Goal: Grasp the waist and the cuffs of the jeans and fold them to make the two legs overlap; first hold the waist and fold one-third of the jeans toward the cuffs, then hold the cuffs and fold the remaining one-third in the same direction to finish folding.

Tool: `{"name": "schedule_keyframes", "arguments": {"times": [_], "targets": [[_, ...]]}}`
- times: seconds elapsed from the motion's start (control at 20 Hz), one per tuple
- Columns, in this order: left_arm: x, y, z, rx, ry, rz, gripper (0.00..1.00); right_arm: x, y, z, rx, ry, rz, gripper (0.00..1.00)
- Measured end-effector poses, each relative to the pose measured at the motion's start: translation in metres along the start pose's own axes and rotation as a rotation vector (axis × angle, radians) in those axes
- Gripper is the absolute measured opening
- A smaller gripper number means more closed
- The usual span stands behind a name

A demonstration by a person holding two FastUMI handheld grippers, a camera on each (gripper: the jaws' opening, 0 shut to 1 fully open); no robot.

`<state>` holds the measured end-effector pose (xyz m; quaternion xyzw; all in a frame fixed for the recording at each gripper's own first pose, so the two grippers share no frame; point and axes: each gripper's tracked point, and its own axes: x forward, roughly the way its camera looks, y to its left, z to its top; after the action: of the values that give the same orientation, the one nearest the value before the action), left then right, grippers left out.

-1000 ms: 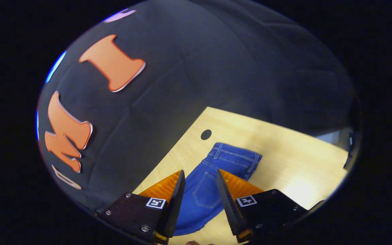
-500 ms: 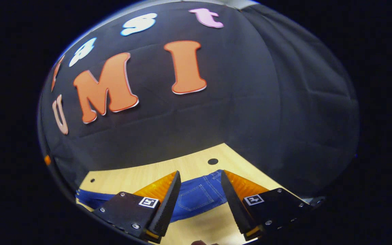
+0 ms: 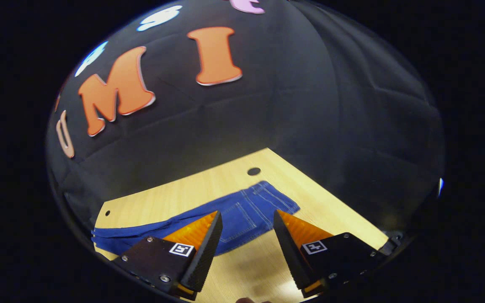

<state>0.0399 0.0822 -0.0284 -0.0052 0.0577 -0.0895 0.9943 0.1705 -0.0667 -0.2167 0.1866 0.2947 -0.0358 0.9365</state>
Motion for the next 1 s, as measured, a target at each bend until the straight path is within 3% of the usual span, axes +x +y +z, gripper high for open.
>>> {"name": "schedule_keyframes", "arguments": {"times": [0.15,0.5,0.65,0.8,1.0], "targets": [[-0.002,-0.023,0.003,0.041,-0.001,-0.039,0.96,0.024,-0.018,-0.013,0.16,0.088,-0.023,0.81],[-0.003,-0.057,0.008,0.109,0.025,-0.099,0.96,0.086,-0.041,-0.02,0.385,0.24,-0.024,0.82],[-0.003,-0.061,0.004,0.131,0.047,-0.099,0.98,0.113,-0.057,-0.027,0.471,0.335,-0.062,0.82],[-0.003,-0.057,-0.002,0.124,0.079,-0.08,0.98,0.134,-0.08,-0.03,0.525,0.407,-0.148,0.82],[-0.004,-0.049,-0.013,0.142,0.124,-0.054,0.99,0.164,-0.086,-0.05,0.581,0.538,-0.21,0.82]]}}
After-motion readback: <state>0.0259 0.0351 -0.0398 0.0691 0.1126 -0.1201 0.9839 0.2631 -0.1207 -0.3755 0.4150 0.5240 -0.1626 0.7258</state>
